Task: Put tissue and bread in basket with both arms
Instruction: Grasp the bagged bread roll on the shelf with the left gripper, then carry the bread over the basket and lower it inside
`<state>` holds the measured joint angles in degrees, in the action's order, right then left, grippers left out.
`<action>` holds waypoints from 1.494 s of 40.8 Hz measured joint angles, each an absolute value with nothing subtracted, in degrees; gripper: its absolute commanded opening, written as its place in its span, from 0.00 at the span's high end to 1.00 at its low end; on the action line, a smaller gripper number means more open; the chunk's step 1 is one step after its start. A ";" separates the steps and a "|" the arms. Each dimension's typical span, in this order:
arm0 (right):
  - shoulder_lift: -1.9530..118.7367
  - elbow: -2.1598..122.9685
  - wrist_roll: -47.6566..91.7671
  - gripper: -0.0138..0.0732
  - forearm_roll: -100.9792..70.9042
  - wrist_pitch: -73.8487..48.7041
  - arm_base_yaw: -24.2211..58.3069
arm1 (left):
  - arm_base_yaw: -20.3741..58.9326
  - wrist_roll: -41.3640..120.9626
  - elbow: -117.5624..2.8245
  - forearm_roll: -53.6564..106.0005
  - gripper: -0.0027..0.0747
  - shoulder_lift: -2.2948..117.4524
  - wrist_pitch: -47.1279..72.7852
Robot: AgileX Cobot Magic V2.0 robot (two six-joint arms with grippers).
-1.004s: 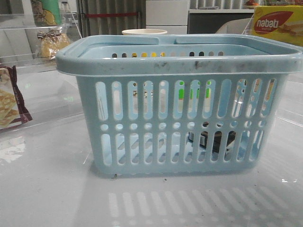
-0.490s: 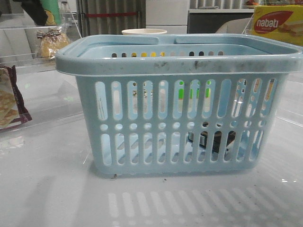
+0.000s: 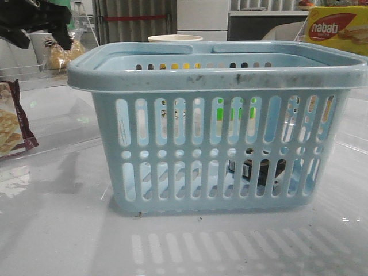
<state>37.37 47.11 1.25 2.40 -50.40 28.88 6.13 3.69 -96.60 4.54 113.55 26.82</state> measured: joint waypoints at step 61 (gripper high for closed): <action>37.37 47.11 1.25 0.20 2.40 -50.40 28.88 | 22.14 15.10 -98.88 10.11 0.85 86.64 50.82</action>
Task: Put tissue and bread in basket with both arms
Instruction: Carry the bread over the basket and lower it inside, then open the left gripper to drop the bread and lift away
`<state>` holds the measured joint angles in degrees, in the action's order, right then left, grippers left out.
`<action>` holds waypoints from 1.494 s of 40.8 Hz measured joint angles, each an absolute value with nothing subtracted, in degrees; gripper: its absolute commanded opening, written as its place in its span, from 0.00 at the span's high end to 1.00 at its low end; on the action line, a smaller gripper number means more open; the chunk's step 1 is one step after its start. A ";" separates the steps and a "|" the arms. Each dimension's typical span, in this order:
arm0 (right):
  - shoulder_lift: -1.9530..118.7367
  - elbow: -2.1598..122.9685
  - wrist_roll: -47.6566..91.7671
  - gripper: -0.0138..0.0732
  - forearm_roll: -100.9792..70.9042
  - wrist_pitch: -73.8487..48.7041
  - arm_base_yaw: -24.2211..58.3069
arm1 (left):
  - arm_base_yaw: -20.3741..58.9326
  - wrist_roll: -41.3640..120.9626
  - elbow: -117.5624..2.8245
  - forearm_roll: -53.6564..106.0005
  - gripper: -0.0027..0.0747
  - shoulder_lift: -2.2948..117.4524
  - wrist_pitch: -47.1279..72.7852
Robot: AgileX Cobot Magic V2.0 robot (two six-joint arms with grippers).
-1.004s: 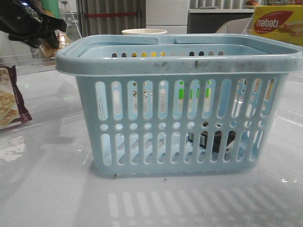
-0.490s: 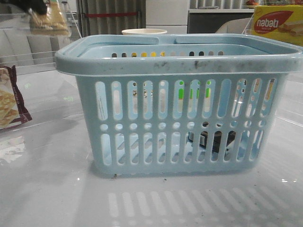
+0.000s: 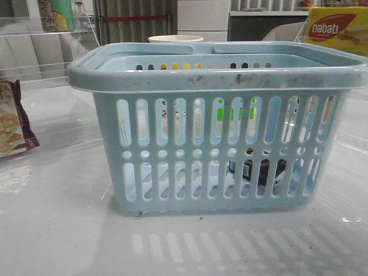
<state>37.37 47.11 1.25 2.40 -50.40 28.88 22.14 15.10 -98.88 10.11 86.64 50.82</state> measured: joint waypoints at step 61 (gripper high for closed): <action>37.37 47.11 1.36 0.20 2.40 -50.40 28.88 | 39.06 16.74 -89.71 9.66 0.31 81.25 51.50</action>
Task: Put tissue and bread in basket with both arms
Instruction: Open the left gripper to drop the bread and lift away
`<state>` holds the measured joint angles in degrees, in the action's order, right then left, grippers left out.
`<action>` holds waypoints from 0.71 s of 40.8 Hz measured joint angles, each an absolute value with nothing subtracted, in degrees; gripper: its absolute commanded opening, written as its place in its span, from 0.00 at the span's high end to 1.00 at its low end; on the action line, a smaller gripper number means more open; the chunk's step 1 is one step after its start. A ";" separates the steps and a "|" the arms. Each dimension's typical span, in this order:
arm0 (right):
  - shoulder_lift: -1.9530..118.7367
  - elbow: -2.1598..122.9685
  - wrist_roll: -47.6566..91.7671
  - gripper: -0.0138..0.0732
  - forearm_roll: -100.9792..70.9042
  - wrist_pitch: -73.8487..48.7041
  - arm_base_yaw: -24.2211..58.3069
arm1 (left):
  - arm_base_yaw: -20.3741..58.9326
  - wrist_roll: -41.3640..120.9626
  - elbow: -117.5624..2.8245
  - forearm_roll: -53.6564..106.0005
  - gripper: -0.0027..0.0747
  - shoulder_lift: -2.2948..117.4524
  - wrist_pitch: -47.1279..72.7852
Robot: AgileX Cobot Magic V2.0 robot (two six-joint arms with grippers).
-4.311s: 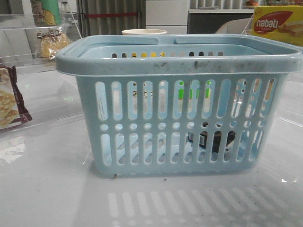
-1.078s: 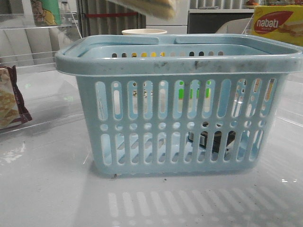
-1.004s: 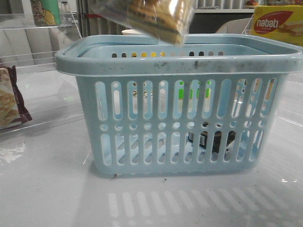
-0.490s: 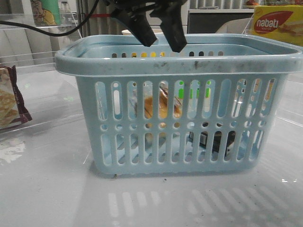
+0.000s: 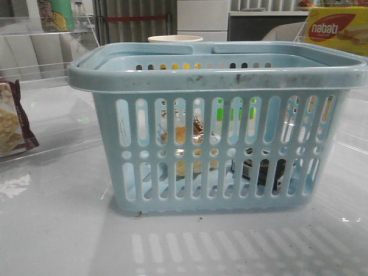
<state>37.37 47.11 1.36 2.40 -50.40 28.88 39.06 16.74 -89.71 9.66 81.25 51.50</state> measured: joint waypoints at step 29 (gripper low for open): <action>37.37 47.11 1.36 0.20 2.40 -50.29 28.88 | 38.46 2.07 -47.03 1.77 0.31 41.02 50.85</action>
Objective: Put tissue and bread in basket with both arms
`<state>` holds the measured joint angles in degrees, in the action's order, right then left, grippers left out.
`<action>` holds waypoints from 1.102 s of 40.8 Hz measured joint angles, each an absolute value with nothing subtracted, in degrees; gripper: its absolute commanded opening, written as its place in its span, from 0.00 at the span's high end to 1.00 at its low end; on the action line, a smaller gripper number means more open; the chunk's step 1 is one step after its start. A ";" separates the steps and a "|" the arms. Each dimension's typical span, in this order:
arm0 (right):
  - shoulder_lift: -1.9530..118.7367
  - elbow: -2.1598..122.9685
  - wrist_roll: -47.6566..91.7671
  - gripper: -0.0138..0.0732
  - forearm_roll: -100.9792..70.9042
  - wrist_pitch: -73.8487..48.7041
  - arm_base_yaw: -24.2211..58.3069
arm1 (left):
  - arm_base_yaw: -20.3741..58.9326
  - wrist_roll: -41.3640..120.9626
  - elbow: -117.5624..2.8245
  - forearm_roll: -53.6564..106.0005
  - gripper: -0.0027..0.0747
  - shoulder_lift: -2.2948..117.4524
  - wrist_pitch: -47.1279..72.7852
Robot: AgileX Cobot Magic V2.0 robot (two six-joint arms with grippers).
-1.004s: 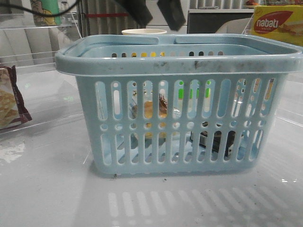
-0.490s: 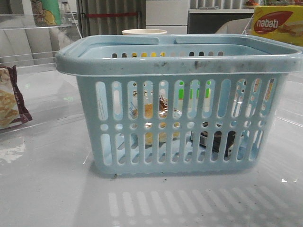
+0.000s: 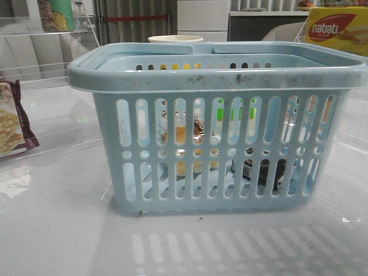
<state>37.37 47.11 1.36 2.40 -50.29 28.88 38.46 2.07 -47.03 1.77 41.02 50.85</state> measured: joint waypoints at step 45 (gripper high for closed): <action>37.37 47.02 1.14 0.77 2.04 -51.21 28.88 | 38.46 3.12 -44.68 -0.77 0.85 40.06 48.53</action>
